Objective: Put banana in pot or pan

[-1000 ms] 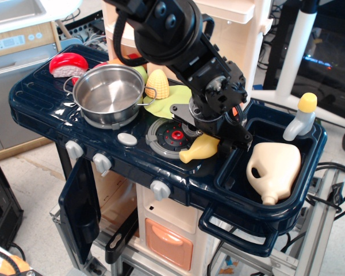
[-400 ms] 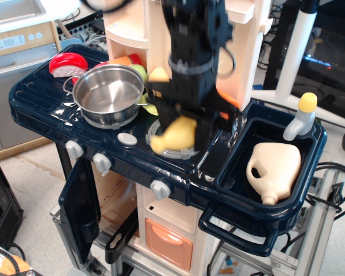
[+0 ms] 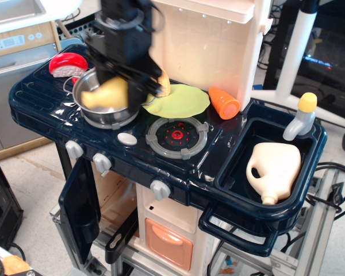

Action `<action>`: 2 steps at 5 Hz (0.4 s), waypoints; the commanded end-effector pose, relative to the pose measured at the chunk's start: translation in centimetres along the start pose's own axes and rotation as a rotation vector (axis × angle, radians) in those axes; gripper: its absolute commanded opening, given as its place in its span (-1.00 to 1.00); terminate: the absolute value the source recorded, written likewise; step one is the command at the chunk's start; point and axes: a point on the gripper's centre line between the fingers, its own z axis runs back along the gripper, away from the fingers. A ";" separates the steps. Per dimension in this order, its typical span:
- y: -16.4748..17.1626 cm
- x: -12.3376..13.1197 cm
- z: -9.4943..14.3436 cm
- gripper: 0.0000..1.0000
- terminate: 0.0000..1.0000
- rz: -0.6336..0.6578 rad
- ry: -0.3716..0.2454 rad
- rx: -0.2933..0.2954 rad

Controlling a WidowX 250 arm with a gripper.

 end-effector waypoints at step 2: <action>6.4 4.1 -1.5 1.00 -1.00 -0.160 -0.167 -0.003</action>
